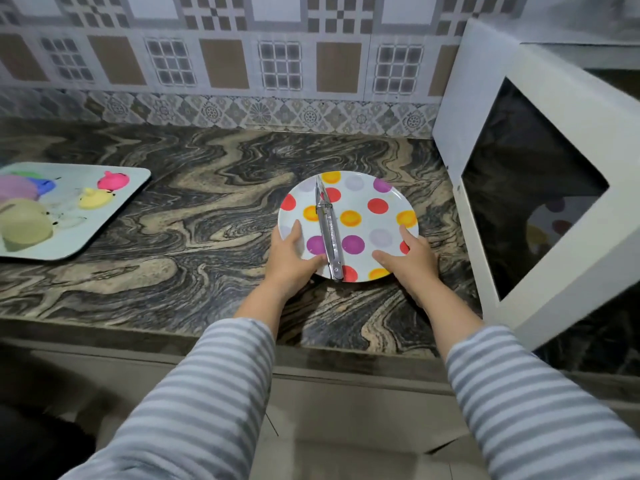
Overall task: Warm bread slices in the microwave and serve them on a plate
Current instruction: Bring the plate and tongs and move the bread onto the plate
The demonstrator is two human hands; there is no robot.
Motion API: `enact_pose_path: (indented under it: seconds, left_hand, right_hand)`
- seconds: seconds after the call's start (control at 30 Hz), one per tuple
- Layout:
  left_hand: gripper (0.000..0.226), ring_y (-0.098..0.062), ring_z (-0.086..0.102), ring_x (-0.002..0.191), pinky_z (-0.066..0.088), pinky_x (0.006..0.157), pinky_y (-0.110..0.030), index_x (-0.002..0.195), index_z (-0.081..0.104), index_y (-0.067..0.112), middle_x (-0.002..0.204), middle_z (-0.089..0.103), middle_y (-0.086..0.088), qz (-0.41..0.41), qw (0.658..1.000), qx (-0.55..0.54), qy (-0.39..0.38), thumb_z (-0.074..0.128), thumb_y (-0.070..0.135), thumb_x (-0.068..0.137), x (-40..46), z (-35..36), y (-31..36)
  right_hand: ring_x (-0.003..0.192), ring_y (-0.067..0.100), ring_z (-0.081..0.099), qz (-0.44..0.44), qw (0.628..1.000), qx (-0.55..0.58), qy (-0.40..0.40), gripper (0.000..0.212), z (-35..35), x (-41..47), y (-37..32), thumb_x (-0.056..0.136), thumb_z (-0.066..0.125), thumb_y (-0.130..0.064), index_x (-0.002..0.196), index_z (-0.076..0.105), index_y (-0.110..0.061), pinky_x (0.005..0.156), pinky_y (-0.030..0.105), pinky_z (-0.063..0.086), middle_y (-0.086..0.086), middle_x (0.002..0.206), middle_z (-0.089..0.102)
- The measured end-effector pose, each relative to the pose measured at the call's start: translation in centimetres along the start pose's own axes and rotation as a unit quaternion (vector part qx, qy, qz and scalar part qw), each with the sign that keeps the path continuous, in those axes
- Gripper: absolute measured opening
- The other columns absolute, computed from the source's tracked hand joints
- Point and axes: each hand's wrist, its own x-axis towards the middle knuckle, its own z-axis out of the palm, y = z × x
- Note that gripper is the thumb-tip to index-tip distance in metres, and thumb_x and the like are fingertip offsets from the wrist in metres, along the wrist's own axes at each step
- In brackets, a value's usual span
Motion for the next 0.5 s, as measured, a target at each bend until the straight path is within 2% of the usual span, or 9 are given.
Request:
enact_pose_path:
  seconds: [0.03, 0.1, 0.2, 0.3, 0.4, 0.5]
  left_hand:
    - [0.094, -0.022, 0.021, 0.145, 0.019, 0.115, -0.030, 0.151, 0.024, 0.016, 0.153, 0.019, -0.009, -0.007, 0.999, -0.035, 0.005, 0.079, 0.027, 0.076, -0.8, -0.3, 0.2]
    - [0.097, -0.020, 0.019, 0.145, 0.016, 0.117, -0.029, 0.152, 0.021, 0.011, 0.153, 0.017, -0.009, -0.022, 0.996, -0.090, 0.012, 0.080, 0.016, 0.075, -2.4, -0.8, 0.2]
    - [0.101, -0.022, 0.020, 0.145, 0.020, 0.118, -0.037, 0.152, 0.021, 0.010, 0.153, 0.018, -0.009, -0.035, 0.993, -0.107, 0.026, 0.082, 0.012, 0.072, -5.5, -1.8, -0.1]
    - [0.099, -0.023, 0.025, 0.143, 0.026, 0.117, -0.041, 0.150, 0.027, 0.010, 0.151, 0.022, -0.008, -0.042, 0.991, -0.120, 0.042, 0.084, 0.013, 0.069, -9.1, -2.7, -0.6]
    - [0.098, -0.016, 0.026, 0.141, 0.028, 0.116, -0.038, 0.150, 0.025, 0.010, 0.150, 0.024, -0.004, -0.055, 0.988, -0.135, 0.049, 0.083, 0.010, 0.071, -13.7, -3.2, -0.6]
    - [0.092, -0.006, 0.031, 0.128, 0.035, 0.106, -0.026, 0.149, 0.029, 0.010, 0.140, 0.028, 0.003, -0.043, 0.987, -0.142, 0.065, 0.080, 0.006, 0.073, -18.7, -2.7, -0.6]
  right_hand:
    - [0.135, 0.026, 0.037, 0.001, 0.998, 0.056, 0.007, 0.084, -0.1, -0.8, -0.1, 0.077, 0.076, -0.036, 0.149, 0.034, -0.023, 0.111, 0.042, 0.032, 0.008, 0.145, 0.034]
    - [0.128, 0.023, 0.043, -0.002, 0.993, 0.119, 0.010, 0.085, -0.4, -2.4, -0.3, 0.076, 0.080, -0.024, 0.148, 0.035, -0.018, 0.103, 0.038, 0.041, 0.008, 0.140, 0.038]
    - [0.125, 0.024, 0.047, 0.000, 0.984, 0.176, -0.007, 0.090, -0.7, -4.9, -0.1, 0.073, 0.082, -0.017, 0.149, 0.033, -0.017, 0.101, 0.040, 0.045, 0.008, 0.140, 0.046]
    - [0.116, 0.021, 0.054, -0.003, 0.974, 0.224, -0.041, 0.089, -1.1, -8.1, 0.2, 0.074, 0.081, -0.007, 0.148, 0.033, -0.014, 0.094, 0.035, 0.048, 0.007, 0.135, 0.054]
    - [0.107, 0.016, 0.054, -0.018, 0.965, 0.247, -0.084, 0.088, -2.0, -11.8, 0.8, 0.074, 0.079, -0.001, 0.148, 0.032, -0.012, 0.086, 0.029, 0.047, 0.003, 0.129, 0.056]
    - [0.105, 0.015, 0.056, -0.024, 0.956, 0.266, -0.124, 0.090, -3.0, -15.3, 2.4, 0.074, 0.077, 0.003, 0.149, 0.030, -0.011, 0.084, 0.026, 0.047, 0.002, 0.126, 0.057]
